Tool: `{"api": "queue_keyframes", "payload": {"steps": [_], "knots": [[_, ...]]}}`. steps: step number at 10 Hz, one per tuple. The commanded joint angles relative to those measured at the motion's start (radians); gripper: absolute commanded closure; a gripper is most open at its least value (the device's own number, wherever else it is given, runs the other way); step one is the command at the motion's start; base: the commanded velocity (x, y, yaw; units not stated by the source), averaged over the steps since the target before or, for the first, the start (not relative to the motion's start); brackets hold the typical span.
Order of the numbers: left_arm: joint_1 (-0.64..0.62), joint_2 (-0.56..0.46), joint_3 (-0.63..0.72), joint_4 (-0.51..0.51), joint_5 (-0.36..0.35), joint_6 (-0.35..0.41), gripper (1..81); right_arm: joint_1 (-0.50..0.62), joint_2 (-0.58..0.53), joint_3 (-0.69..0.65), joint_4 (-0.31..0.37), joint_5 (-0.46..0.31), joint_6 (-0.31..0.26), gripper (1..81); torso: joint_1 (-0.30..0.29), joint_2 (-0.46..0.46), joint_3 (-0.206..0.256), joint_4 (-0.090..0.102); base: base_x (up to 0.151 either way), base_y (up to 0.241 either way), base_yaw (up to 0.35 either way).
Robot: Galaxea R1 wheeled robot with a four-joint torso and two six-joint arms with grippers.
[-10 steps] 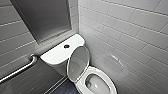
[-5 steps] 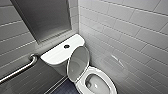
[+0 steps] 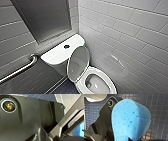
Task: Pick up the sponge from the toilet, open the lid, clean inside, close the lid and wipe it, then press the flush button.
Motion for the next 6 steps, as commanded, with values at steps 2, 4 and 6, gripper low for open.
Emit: {"api": "queue_keyframes", "payload": {"steps": [2, 4, 6], "knots": [[0.03, 0.004, -0.04, 0.025, 0.009, 0.002, 1.0, -0.081, -0.042, 0.027, 0.053, -0.241, -0.099, 81.1, 0.0, 0.0, 0.0, 0.0, 0.0, 0.0, 0.0], [0.034, 0.031, -0.073, 0.027, 0.008, 0.002, 1.0, -0.11, -0.042, 0.119, 0.271, -0.237, -0.353, 81.1, 0.0, 0.0, 0.001, 0.0, 0.0, 0.0, 0.0], [0.036, 0.034, -0.075, 0.027, 0.009, 0.002, 1.0, -0.114, -0.07, 0.257, 0.497, -0.295, -0.645, 81.1, 0.0, 0.0, 0.001, 0.0, 0.0, 0.0, 0.0]]}}
